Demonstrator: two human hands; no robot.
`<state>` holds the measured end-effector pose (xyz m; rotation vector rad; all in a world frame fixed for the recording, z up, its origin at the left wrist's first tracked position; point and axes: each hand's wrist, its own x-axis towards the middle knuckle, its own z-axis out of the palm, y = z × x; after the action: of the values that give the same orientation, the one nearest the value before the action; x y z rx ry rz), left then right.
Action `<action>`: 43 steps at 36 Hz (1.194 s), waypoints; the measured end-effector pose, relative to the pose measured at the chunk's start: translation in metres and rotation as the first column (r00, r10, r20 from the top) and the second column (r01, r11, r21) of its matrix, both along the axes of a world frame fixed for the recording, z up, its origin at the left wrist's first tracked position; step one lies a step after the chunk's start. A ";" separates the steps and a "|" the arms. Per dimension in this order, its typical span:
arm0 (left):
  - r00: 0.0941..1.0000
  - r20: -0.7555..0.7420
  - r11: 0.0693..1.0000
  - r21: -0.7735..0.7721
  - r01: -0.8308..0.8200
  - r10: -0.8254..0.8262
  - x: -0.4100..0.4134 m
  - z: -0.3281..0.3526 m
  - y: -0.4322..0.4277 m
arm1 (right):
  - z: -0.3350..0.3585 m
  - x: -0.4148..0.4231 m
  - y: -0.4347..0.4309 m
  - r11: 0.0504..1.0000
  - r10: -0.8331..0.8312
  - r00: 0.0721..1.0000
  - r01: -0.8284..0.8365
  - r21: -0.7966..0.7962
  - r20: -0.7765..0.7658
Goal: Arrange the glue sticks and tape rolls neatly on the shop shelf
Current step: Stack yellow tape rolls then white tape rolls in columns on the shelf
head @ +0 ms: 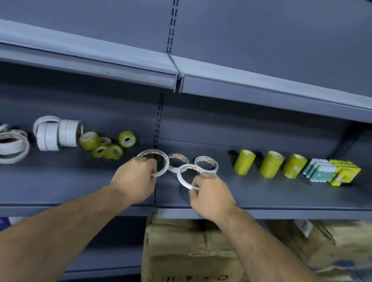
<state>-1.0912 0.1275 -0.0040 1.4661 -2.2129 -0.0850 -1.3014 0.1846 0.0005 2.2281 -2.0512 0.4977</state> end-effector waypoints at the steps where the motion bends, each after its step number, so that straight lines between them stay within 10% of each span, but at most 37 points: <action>1: 1.000 0.004 1.000 0.012 -0.011 0.011 -0.011 0.002 0.001 | 0.000 -0.012 0.000 1.000 0.000 1.000 0.000 -0.005 -0.001; 43: 0.934 0.347 0.922 0.331 -0.200 0.078 -0.128 -0.037 -0.136 | -0.008 -0.130 -0.141 0.998 0.039 0.999 -0.040 0.044 0.034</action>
<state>-1.2192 -0.0083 -0.0411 1.9613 -2.4389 -0.2262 -1.4313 0.0435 -0.0072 2.3050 -2.0580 0.5006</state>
